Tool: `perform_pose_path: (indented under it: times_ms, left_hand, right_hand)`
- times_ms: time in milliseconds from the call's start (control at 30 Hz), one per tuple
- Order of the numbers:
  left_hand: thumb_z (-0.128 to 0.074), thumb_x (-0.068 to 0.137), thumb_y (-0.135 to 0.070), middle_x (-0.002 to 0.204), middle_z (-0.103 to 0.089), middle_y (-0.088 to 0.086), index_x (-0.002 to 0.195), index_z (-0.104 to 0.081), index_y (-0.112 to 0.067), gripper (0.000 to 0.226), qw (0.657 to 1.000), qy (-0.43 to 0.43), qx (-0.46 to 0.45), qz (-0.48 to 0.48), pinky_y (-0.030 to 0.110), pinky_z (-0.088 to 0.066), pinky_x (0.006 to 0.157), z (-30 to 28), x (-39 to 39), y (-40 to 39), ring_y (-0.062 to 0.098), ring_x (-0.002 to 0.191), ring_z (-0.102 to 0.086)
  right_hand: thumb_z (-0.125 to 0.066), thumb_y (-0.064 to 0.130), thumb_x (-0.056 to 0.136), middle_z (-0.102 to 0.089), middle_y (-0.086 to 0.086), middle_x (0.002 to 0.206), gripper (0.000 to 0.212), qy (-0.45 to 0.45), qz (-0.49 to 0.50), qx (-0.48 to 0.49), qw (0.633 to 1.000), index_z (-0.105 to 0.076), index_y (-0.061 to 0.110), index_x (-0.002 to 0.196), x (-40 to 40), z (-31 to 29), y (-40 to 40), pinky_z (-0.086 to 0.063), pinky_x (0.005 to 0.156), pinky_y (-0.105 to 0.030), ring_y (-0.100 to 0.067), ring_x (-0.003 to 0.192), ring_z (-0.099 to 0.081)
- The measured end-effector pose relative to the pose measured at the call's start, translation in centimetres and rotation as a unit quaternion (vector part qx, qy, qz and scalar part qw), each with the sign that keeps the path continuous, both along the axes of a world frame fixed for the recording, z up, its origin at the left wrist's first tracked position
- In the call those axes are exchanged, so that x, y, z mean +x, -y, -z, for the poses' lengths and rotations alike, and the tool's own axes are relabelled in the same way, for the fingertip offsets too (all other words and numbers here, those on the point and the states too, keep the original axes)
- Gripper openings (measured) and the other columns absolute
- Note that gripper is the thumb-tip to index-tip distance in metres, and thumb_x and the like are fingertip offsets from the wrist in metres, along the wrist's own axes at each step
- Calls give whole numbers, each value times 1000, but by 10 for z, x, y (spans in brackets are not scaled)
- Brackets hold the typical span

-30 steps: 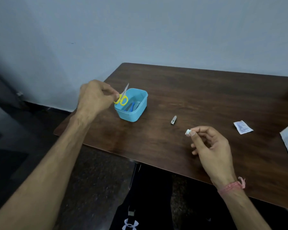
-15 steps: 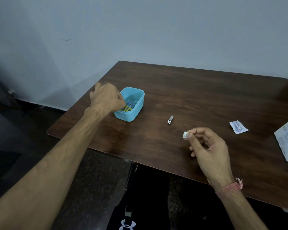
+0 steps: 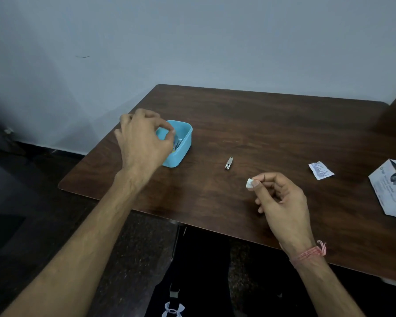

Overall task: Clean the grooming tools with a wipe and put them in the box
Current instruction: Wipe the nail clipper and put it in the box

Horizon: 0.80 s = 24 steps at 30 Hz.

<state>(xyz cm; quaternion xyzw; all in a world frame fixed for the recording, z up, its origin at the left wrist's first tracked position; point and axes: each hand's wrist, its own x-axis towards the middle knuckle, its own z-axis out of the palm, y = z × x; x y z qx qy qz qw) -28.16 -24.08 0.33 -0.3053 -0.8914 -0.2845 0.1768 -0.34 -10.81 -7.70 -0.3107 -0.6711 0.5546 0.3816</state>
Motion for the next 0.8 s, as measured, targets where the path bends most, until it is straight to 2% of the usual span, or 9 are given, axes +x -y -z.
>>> perform_pose_path:
  times_ms: [100,200,267,333,400,467,567,700,800]
  left_hand:
    - [-82,91,-39,105,-67,-20,98,-83,-39,7,993,-41,72,78,35,-42,88,12,47,-10,0,97,-50]
    - [-83,89,-48,83,-73,-20,93,-83,-38,12,987,47,44,148,33,-55,79,31,85,-30,-7,70,-58]
    - [-83,88,-58,86,-76,-20,98,-82,-37,24,984,98,10,146,31,-56,78,41,97,-43,-3,78,-67]
    - [-83,86,-66,93,-76,-21,106,-81,-37,35,985,117,-27,122,29,-52,78,47,100,-55,1,91,-71]
    - [-84,85,-67,99,-77,-19,111,-82,-35,41,986,122,-51,102,32,-56,82,51,101,-65,7,99,-73]
    - [-84,87,-63,101,-77,-18,109,-83,-36,36,987,124,-61,88,35,-59,84,54,101,-72,11,101,-74]
    - [-85,92,-50,96,-76,-19,97,-83,-37,14,985,139,-52,91,36,-61,83,53,103,-77,9,96,-74]
    - [-86,95,-38,102,-71,-20,102,-82,-40,8,971,160,-46,172,32,-60,85,55,111,-76,3,98,-69]
    - [-87,96,-35,95,-80,-24,105,-85,-39,9,931,239,-1,277,19,-59,86,56,128,-74,-6,92,-74]
  right_hand:
    - [-78,18,102,-80,-2,90,13,-3,8,-6,1000,-79,27,94,0,0,0,-56,57,-26,-12,68,-64]
    - [-78,18,102,-80,-4,92,10,-10,15,-12,1000,-79,25,96,1,1,0,-56,57,-25,-12,68,-64]
    - [-78,17,102,-80,-5,92,9,-15,20,-13,1000,-79,25,97,1,2,-1,-56,57,-25,-12,69,-65]
    - [-78,18,102,-80,-4,93,9,-17,27,-16,999,-79,25,98,2,3,-1,-56,58,-26,-12,69,-66]
    - [-78,19,103,-81,-3,94,9,-20,33,-20,999,-79,26,98,4,3,-2,-56,58,-27,-11,70,-67]
    - [-77,19,103,-81,-2,95,10,-28,36,-25,999,-79,27,97,4,4,-2,-56,58,-26,-11,70,-67]
    - [-76,16,103,-81,-3,95,11,-41,39,-32,998,-79,25,99,5,3,-3,-56,58,-27,-12,70,-66]
    - [-73,11,106,-81,-4,100,9,-67,40,-51,996,-77,18,101,11,3,-10,-59,64,-31,-15,78,-69]
    - [-71,13,108,-80,1,109,11,-40,38,2,998,-75,23,103,28,2,-24,-63,69,-32,-16,98,-74]
